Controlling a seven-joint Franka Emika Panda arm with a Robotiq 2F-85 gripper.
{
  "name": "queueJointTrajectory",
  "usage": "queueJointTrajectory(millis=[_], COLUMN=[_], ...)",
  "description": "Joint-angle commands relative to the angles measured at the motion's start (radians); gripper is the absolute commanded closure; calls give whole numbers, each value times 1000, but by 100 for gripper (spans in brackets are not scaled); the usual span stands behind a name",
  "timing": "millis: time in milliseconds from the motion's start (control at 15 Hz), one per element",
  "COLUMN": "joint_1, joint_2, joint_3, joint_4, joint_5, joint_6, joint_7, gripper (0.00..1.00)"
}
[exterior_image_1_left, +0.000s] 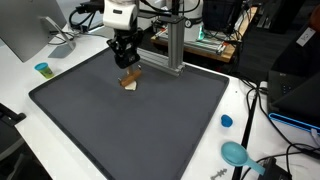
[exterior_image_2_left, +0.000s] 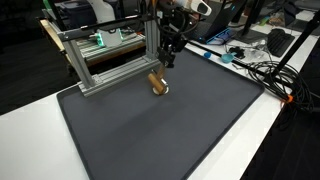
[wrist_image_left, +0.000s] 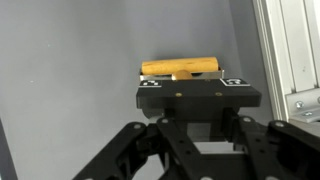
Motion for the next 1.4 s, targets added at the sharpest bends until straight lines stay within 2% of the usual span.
queueJointTrajectory(millis=[0, 333, 667, 1000, 1333], joint_1=[16, 39, 35, 39, 39], joint_2=[-20, 37, 36, 56, -20], joint_3=[3, 8, 51, 78, 89], joint_4=[-35, -34, -45, -41, -61], joint_5=[-50, -102, -41, -34, -28], joint_6=[60, 61, 97, 105, 88], joint_7=[45, 46, -28, -56, -62], gripper=[79, 79, 79, 79, 79])
